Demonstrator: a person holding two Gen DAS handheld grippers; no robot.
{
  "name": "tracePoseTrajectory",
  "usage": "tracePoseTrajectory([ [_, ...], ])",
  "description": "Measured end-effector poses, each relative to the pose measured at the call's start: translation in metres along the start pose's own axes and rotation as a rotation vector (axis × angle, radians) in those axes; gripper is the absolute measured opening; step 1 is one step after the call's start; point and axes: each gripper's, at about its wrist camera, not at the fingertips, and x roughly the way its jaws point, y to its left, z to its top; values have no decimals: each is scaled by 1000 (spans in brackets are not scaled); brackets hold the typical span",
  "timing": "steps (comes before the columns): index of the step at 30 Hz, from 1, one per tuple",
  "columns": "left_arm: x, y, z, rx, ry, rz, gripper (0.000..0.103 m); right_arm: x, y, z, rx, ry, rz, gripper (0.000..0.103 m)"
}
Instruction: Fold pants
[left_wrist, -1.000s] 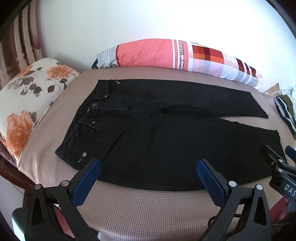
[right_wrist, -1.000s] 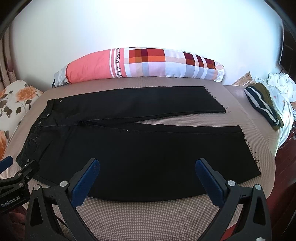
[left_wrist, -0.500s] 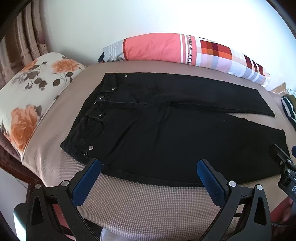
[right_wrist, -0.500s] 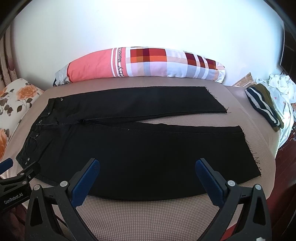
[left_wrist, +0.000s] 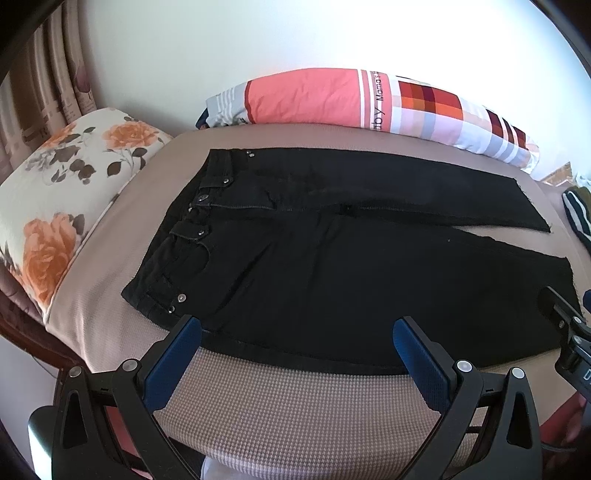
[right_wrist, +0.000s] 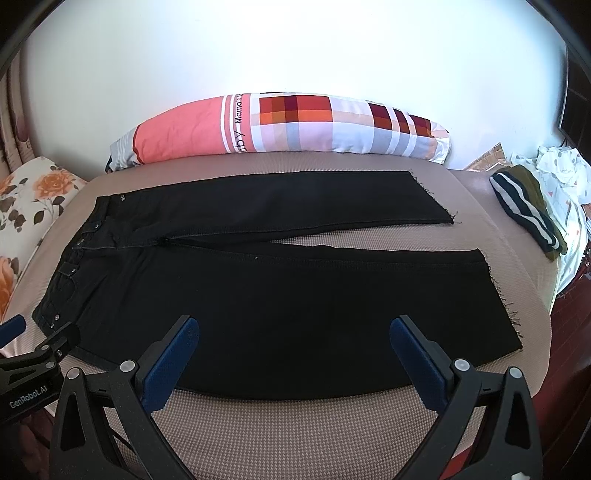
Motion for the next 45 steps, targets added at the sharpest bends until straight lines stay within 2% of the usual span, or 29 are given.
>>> tracePoseTrajectory([
  [31, 6, -9, 15, 22, -17, -20, 103, 7, 0, 10, -15, -1, 1, 103],
  [40, 20, 10, 44, -21, -3, -50, 103, 18, -3, 24, -15, 14, 29, 103],
  [45, 32, 37, 73, -55, 8, -80, 103, 24, -10, 43, 13, 4, 104, 103],
])
